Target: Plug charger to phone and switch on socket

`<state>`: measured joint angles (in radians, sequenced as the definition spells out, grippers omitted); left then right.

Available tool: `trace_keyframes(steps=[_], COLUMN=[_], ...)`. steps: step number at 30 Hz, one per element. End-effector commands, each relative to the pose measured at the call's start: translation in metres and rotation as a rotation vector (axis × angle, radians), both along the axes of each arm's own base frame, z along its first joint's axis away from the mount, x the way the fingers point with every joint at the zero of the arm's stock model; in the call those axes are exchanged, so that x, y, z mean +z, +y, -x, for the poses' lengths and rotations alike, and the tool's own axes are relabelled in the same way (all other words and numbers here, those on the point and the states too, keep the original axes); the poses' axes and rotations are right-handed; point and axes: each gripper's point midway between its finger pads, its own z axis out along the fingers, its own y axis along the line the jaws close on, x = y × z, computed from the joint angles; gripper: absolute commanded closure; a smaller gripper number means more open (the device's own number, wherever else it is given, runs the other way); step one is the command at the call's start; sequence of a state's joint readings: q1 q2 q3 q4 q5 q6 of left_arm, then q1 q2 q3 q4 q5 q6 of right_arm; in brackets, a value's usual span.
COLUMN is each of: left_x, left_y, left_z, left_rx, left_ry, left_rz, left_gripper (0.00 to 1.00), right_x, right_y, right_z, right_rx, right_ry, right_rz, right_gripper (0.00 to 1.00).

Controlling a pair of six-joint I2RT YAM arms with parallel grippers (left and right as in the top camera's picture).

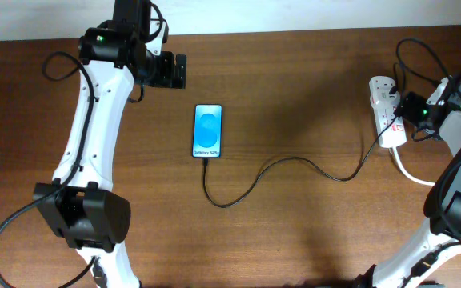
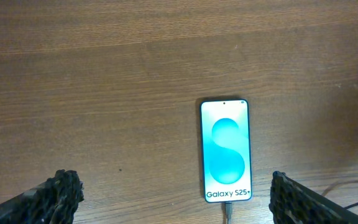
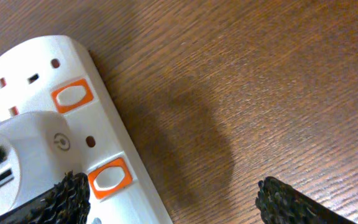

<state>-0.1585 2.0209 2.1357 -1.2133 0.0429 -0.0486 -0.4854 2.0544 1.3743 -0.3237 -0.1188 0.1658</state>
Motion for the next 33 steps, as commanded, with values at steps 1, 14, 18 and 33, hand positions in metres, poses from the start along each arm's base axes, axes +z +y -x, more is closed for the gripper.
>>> trace_keyframes(steps=[1,14,18,33], left_x=[0.008,0.008,0.008,0.008], left_y=[0.003,0.003,0.003,0.003], left_z=[0.0,0.0,0.0,0.0], left_rx=[0.008,0.008,0.008,0.008], left_ry=[-0.022,-0.022,-0.022,-0.022], left_rz=[-0.01,-0.01,-0.01,-0.01], left_gripper=[0.01,0.01,0.01,0.01], right_x=[-0.005,-0.024,-0.026,-0.041], right_y=[-0.002,0.01,0.015,0.02], right_z=[-0.002,0.002,0.005,0.015], right_rx=[-0.08,-0.065,-0.027,0.023], right_ry=[0.01,0.043,0.06,0.114], right_rz=[-0.003,-0.083,-0.086,-0.116], right_gripper=[0.11,0.12,0.12,0.12])
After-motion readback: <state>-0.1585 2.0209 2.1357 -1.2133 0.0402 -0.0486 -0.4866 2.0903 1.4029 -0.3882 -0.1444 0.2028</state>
